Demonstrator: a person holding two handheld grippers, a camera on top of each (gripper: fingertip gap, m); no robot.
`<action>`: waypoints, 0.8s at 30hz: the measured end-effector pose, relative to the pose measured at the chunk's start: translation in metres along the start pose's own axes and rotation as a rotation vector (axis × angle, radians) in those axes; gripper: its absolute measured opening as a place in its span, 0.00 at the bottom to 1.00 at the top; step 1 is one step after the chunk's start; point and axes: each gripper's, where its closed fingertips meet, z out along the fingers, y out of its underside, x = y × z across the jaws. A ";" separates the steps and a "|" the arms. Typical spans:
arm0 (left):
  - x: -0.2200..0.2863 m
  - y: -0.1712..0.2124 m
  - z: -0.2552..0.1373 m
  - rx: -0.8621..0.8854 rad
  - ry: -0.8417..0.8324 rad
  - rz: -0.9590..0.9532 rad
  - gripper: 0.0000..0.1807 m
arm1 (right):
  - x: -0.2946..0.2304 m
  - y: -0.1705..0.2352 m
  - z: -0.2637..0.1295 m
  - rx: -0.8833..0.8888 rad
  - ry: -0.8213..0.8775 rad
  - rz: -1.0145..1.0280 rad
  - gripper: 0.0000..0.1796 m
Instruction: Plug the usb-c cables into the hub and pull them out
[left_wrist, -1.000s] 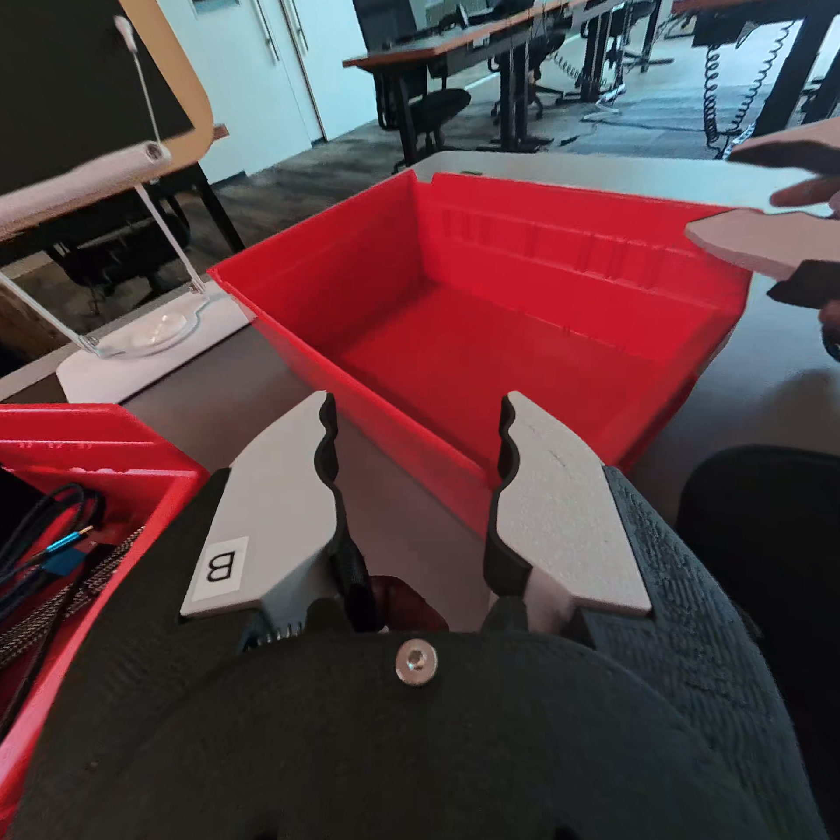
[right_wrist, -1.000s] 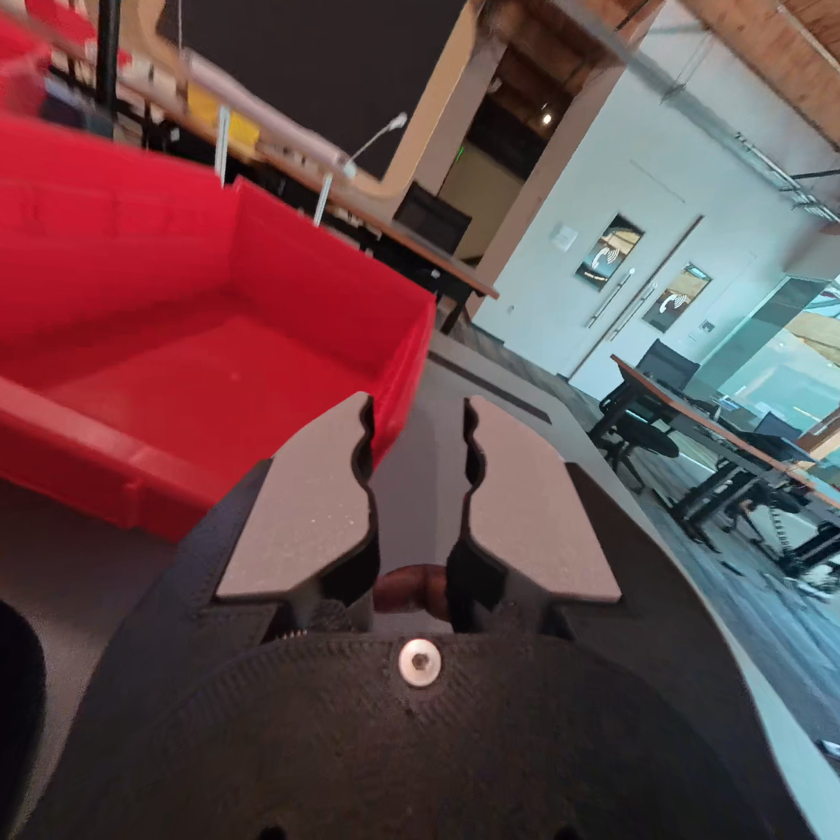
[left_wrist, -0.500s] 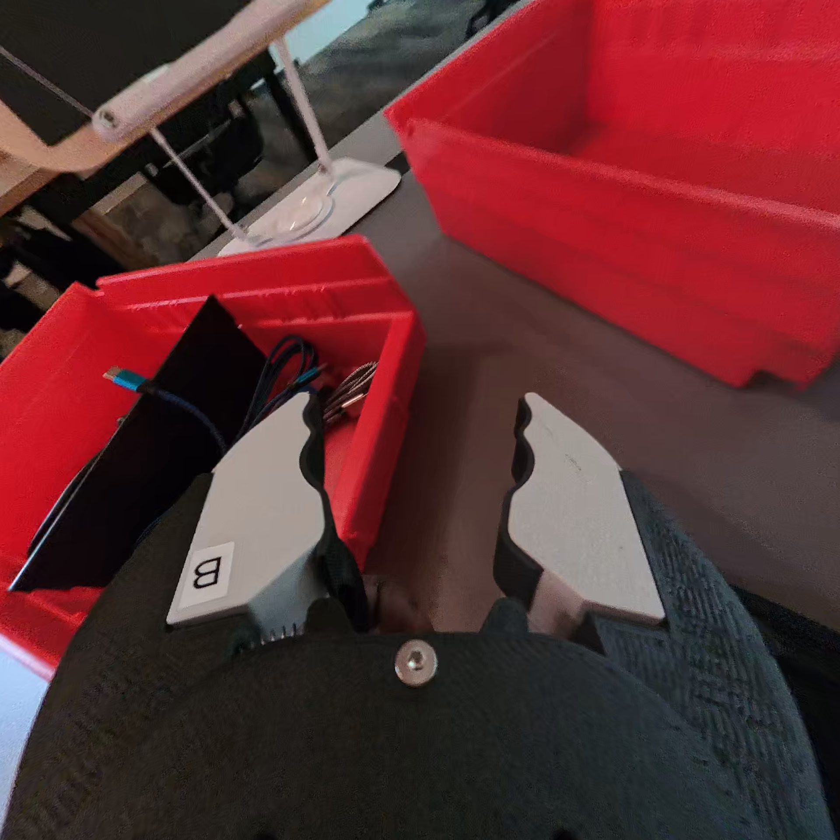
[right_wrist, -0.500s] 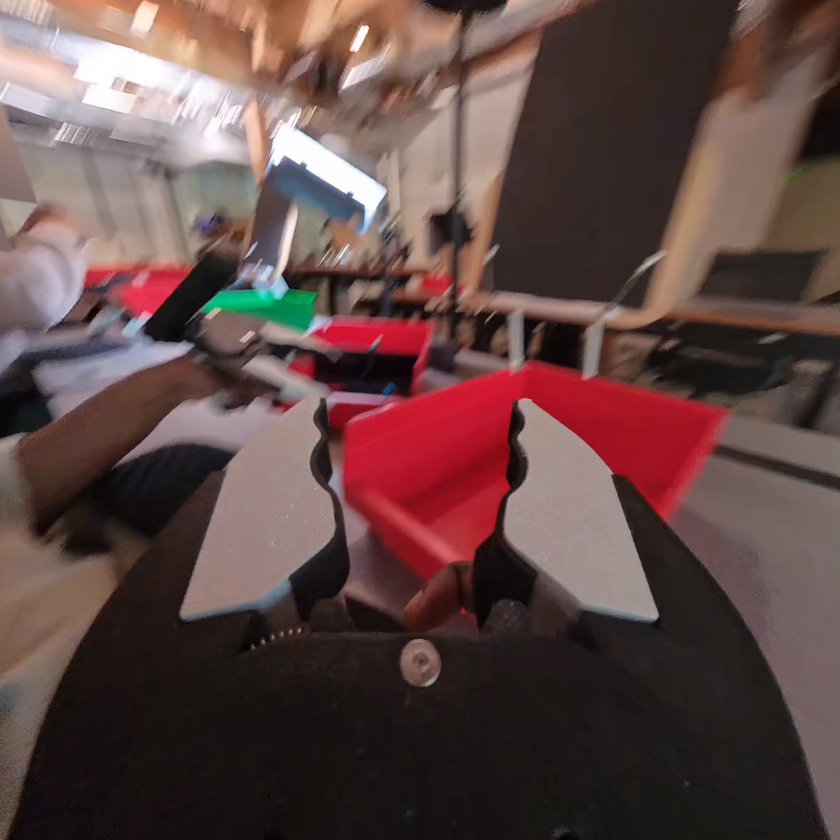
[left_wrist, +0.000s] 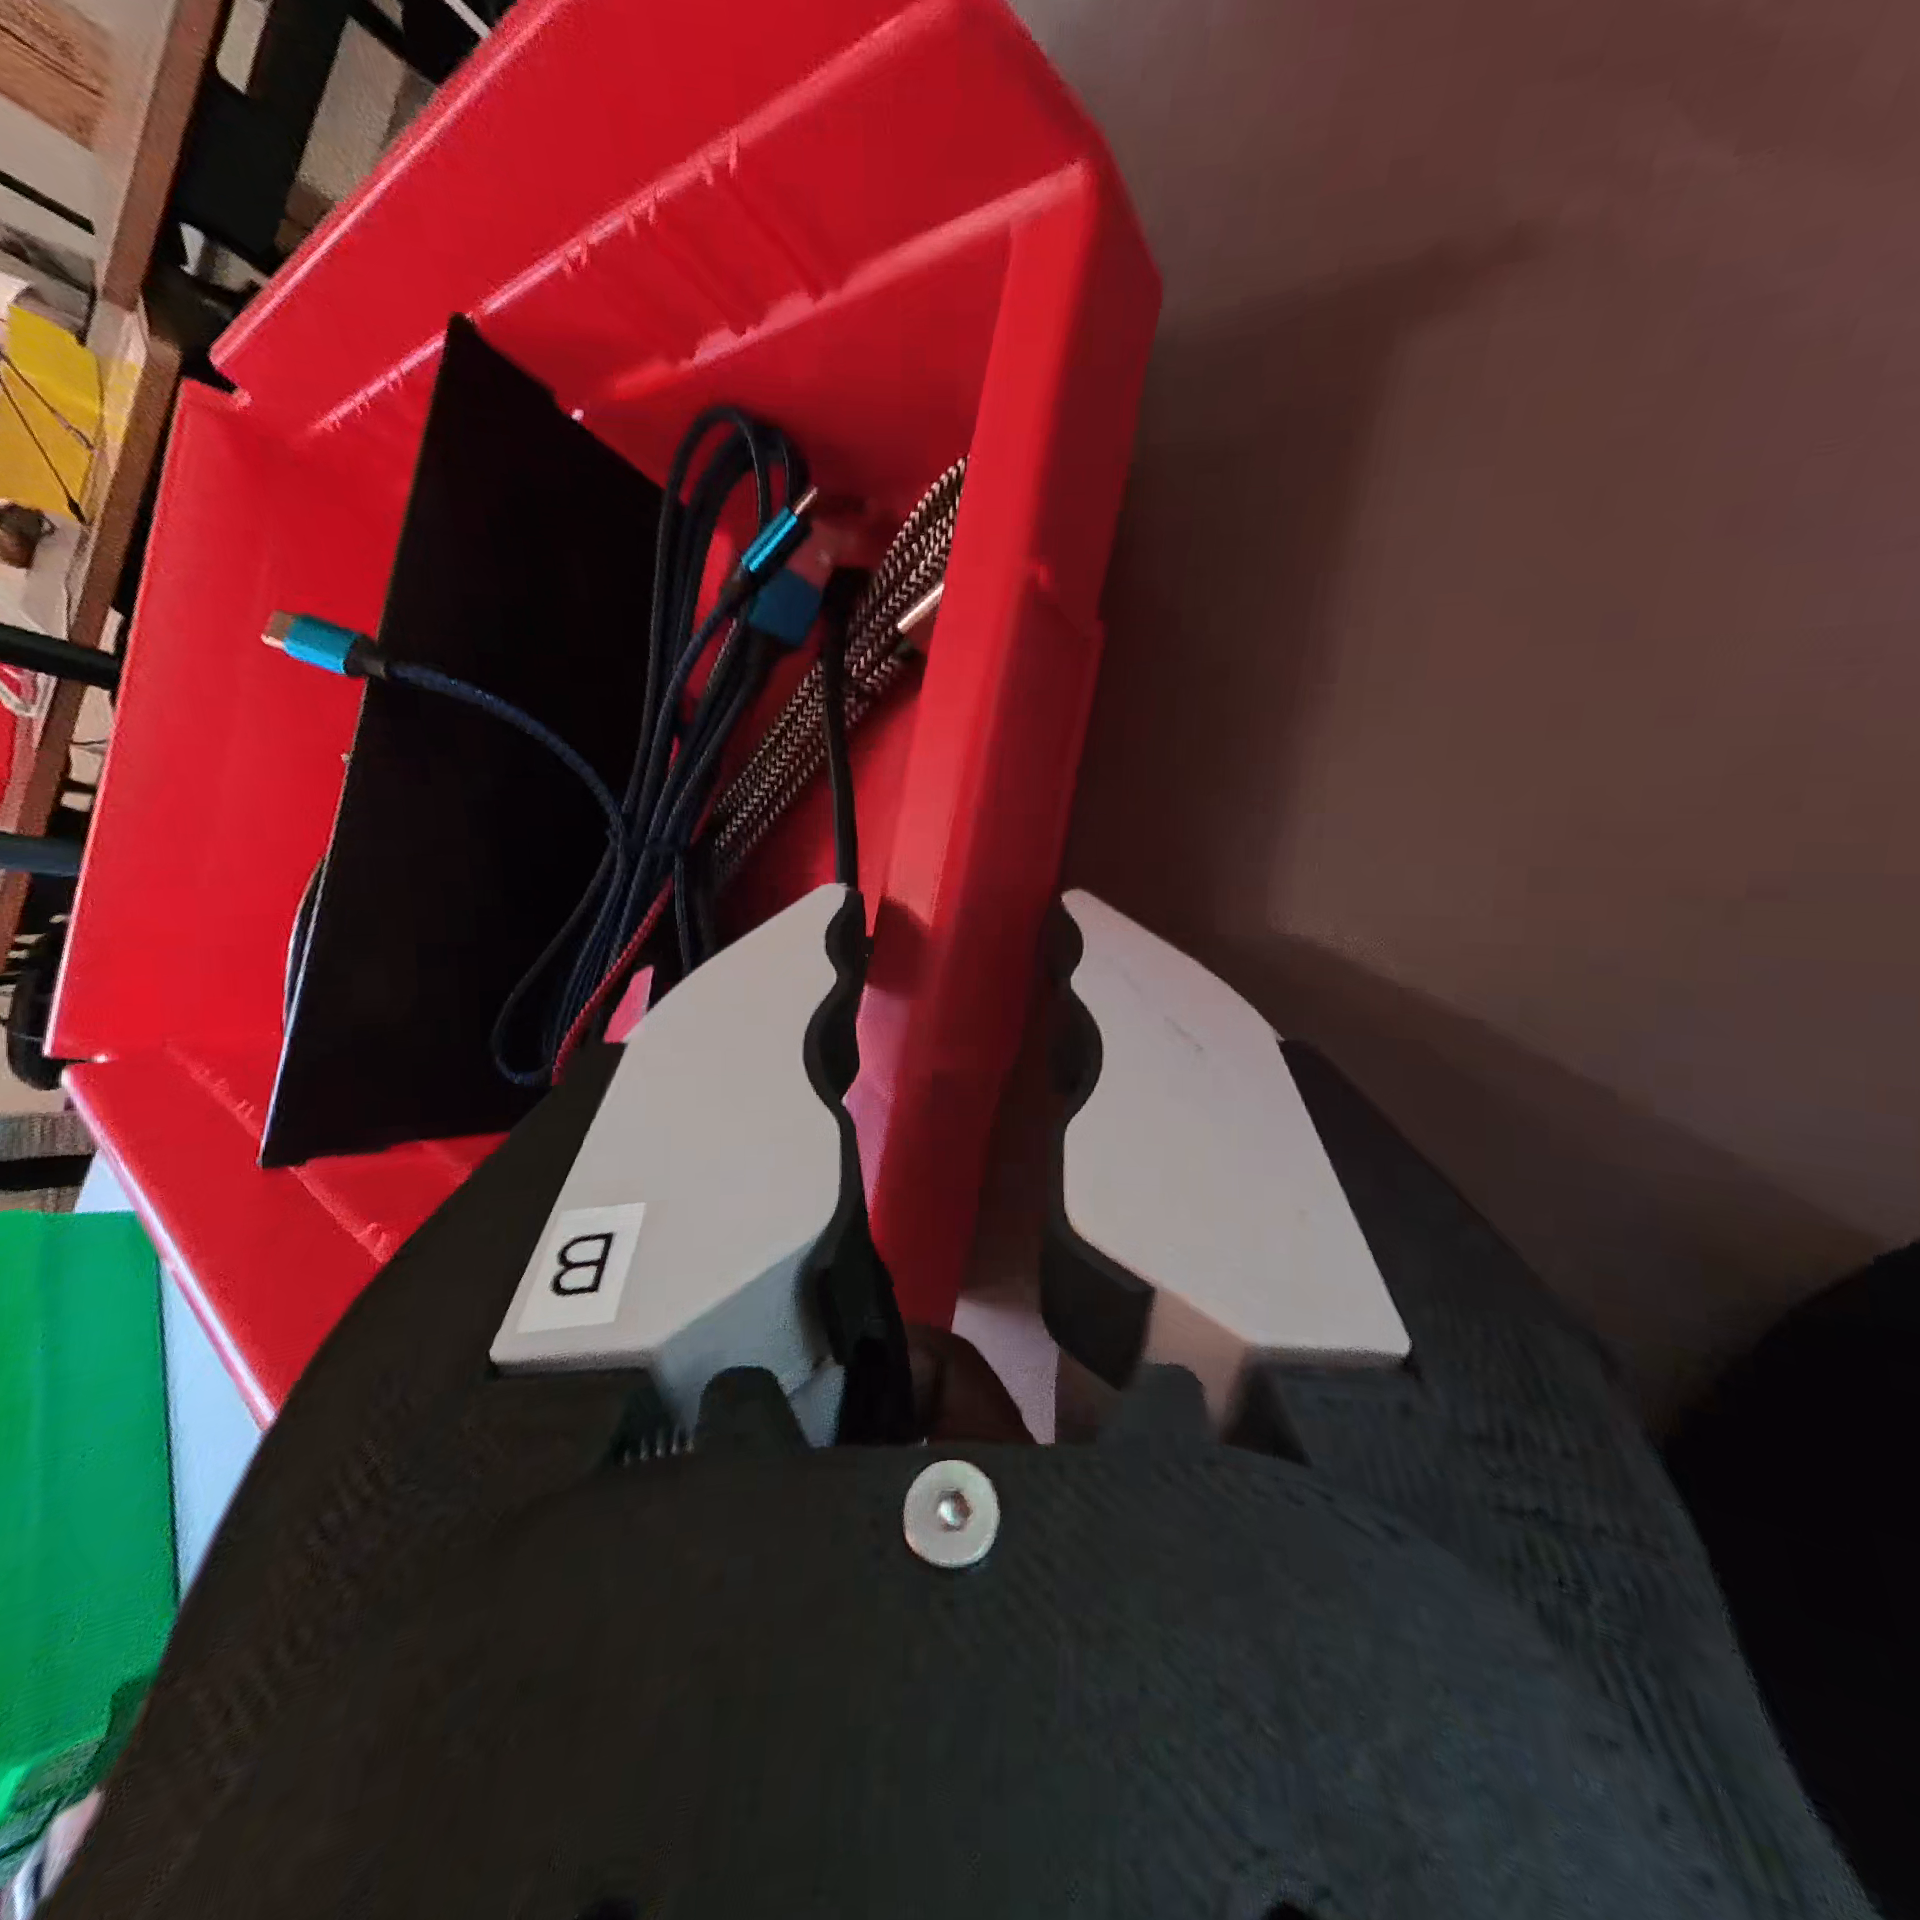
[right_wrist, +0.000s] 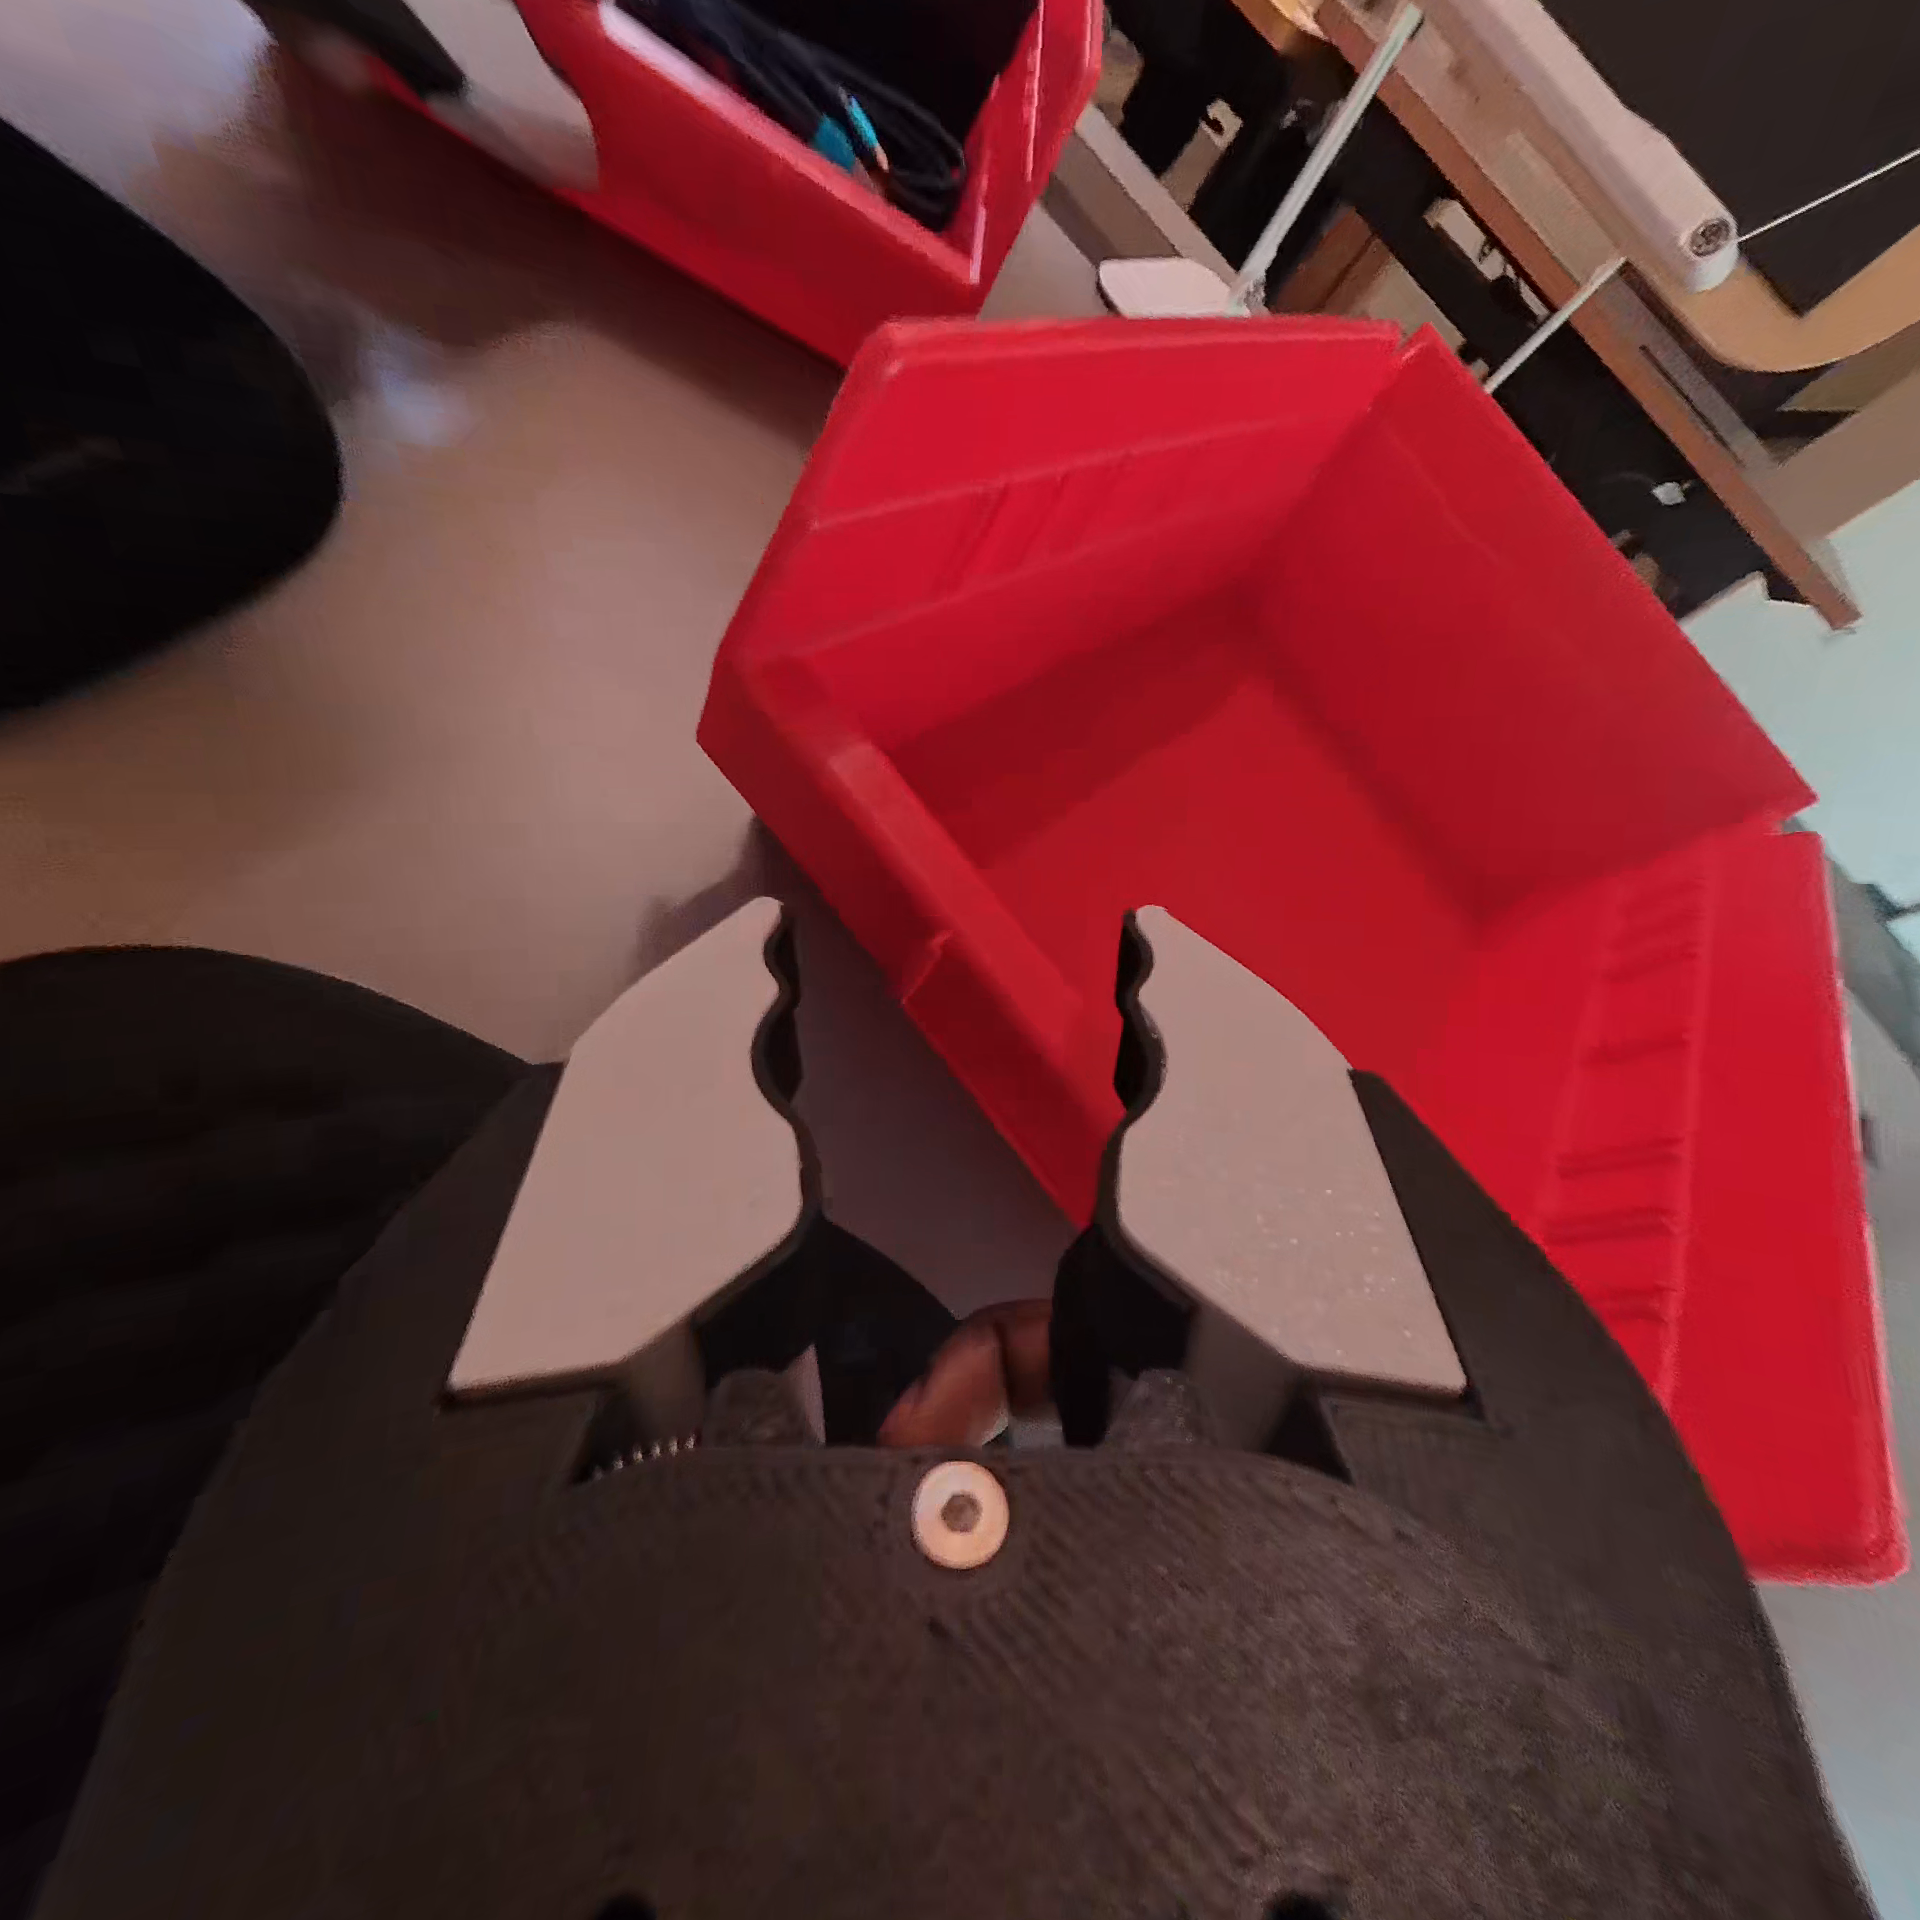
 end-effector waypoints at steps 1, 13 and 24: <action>0.000 0.003 -0.002 -0.005 0.007 -0.008 0.19 | 0.002 0.005 0.003 -0.030 0.033 -0.039 0.31; -0.028 0.085 -0.049 -0.029 0.054 -0.066 0.23 | 0.035 0.038 -0.004 -0.148 0.134 -0.017 0.25; -0.042 0.161 -0.101 -0.130 0.154 -0.034 0.23 | 0.103 0.110 -0.053 -0.262 0.247 -0.083 0.23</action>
